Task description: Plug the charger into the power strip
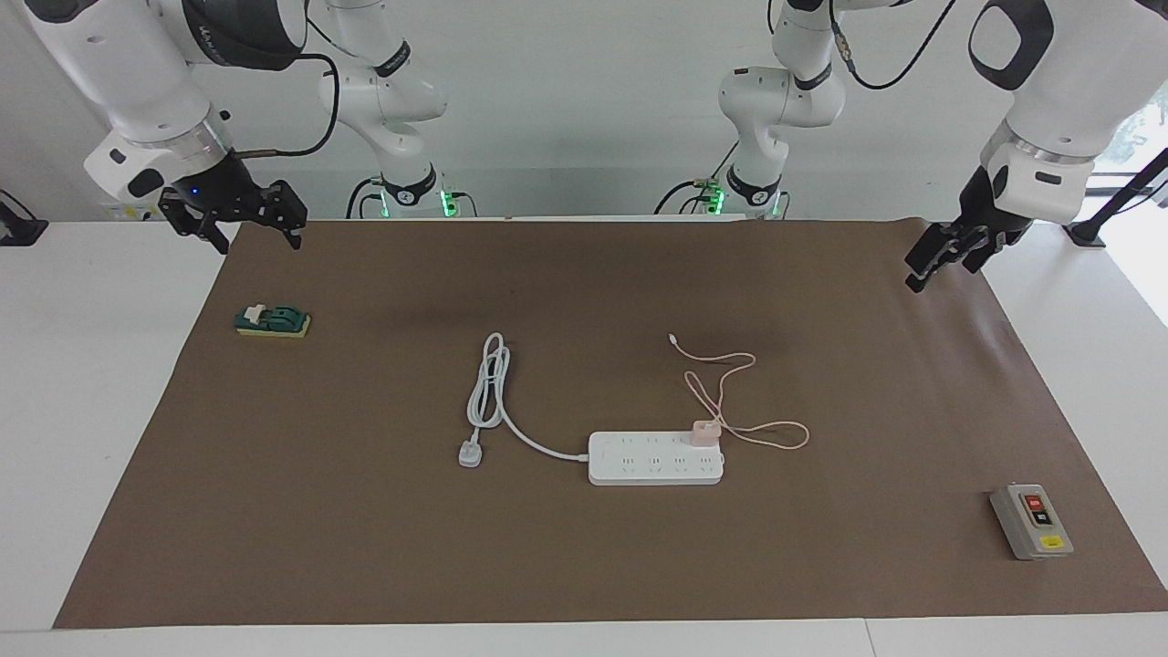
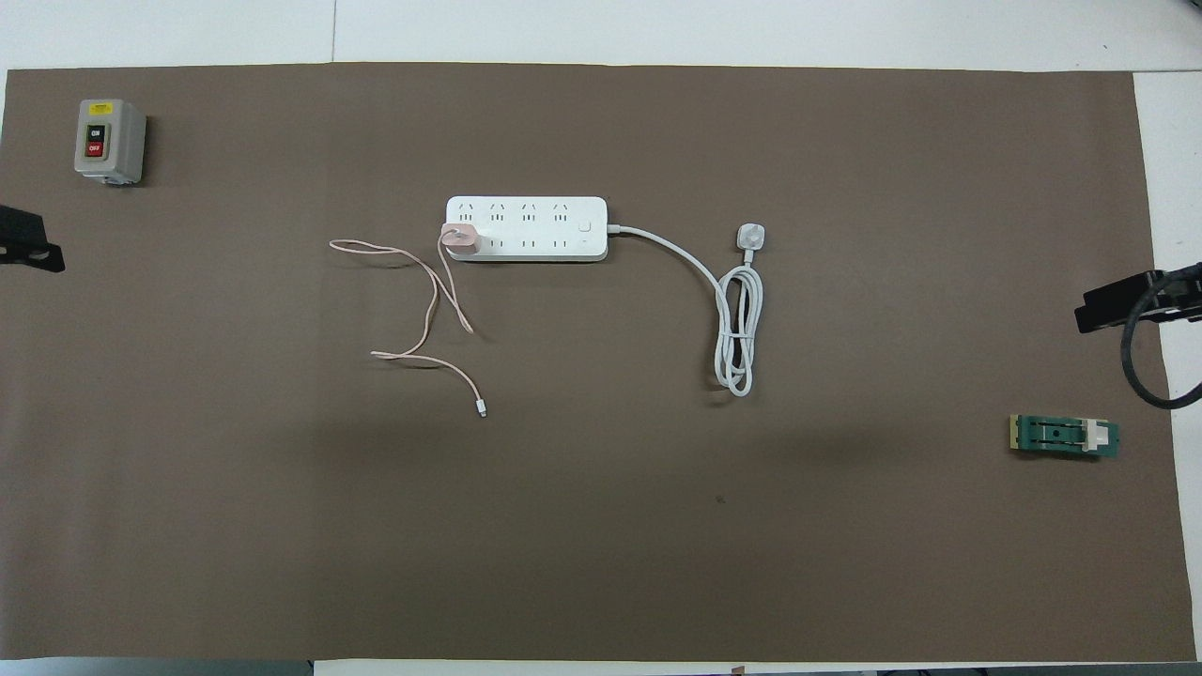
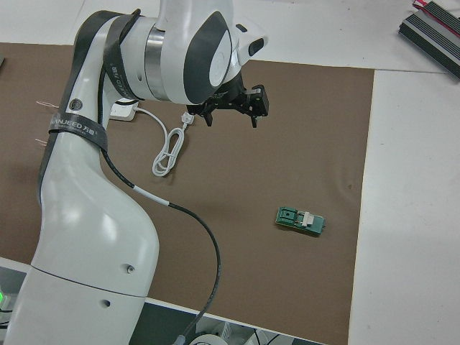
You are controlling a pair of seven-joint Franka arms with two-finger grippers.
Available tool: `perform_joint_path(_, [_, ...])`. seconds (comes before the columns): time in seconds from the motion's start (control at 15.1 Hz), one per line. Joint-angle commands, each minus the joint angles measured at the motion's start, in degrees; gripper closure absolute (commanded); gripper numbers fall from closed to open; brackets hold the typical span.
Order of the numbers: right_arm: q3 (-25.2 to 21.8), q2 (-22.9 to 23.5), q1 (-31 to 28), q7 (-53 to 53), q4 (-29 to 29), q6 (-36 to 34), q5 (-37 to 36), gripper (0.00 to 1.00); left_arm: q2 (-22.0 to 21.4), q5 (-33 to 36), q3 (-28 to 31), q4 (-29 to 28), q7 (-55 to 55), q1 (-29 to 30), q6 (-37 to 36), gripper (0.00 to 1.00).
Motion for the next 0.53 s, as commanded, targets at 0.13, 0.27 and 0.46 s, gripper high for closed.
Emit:
perform_joint_path(0.13, [0.0, -1.2, 0.2, 0.2, -1.3, -0.1, -0.7, 0.00, -9.1, 1.5, -1.4, -12.0, 0.5, -0.9, 2.5, 0.00])
perform_joint_path(0.27, [0.0, -1.2, 0.2, 0.1, -1.3, -0.1, -0.7, 0.00, -4.9, 1.6, -2.4, -9.0, -0.1, -2.1, 3.1, 0.00])
perform_joint_path(0.46, [0.0, -1.2, 0.2, 0.1, -1.3, -0.1, -0.7, 0.00, -3.4, 1.3, -2.8, -6.6, -2.0, -2.2, 2.2, 0.00])
